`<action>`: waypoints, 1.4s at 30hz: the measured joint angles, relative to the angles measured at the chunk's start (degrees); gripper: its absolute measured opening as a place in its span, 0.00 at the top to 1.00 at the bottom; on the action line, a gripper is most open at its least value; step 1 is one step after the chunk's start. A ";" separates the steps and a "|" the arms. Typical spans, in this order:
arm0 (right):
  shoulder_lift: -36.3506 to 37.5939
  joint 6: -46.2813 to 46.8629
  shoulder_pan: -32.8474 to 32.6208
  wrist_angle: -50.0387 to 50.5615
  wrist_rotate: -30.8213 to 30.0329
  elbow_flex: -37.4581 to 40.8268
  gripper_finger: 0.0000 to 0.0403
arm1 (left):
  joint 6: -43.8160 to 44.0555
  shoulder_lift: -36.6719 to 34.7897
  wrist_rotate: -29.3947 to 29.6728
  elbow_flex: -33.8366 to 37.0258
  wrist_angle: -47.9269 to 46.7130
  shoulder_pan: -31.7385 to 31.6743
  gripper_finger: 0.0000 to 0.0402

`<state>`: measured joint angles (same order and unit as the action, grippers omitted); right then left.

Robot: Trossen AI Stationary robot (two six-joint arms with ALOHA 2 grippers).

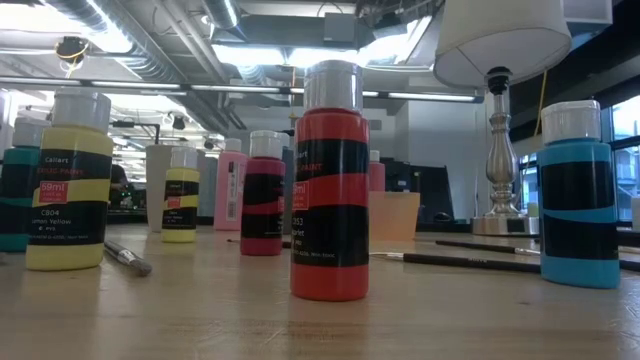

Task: Pick & Place Paint Supplies
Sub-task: Put the silver paint brush into the white cup

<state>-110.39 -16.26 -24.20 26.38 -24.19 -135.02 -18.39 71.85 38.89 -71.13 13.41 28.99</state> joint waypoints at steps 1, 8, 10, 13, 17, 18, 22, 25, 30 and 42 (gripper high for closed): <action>0.00 0.00 -0.01 0.01 -0.09 0.00 0.98 | 0.00 0.00 0.00 0.00 0.00 0.00 0.95; -0.10 -1.13 -1.38 1.50 1.09 0.08 0.88 | 0.37 -0.31 1.75 -0.15 1.51 0.77 0.95; -0.12 -2.42 -1.88 1.62 1.20 0.12 0.84 | 0.33 -0.35 3.16 -0.22 1.47 0.89 0.95; 0.81 -3.08 -2.43 1.28 -0.23 0.11 0.77 | 0.29 -0.17 4.06 -0.17 0.76 1.31 0.95; 2.22 -1.06 -4.77 2.06 -7.77 0.11 0.67 | 0.22 -0.92 9.11 -0.20 0.85 2.10 0.95; 2.74 -0.36 -5.45 2.77 -9.61 0.11 0.65 | -0.09 -1.10 11.63 -0.20 0.48 2.53 0.95; 5.42 2.52 -8.53 5.87 -14.95 0.09 0.60 | -0.35 -2.91 22.28 -0.17 -0.26 4.08 0.95; 6.91 5.13 -10.78 8.40 -15.72 0.02 0.60 | -0.39 -4.70 31.02 -0.17 -3.08 5.56 0.95; 9.18 6.85 -14.40 11.00 -17.18 0.04 0.63 | 0.29 -8.45 37.77 -0.17 -11.49 7.13 0.95; 11.62 6.41 -21.72 11.74 -20.75 0.02 0.66 | 41.62 -19.62 41.31 1.28 -54.89 7.79 0.95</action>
<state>-98.77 -9.85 -45.92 38.13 -44.94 -135.00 23.23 52.24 80.21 -69.86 -41.48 36.79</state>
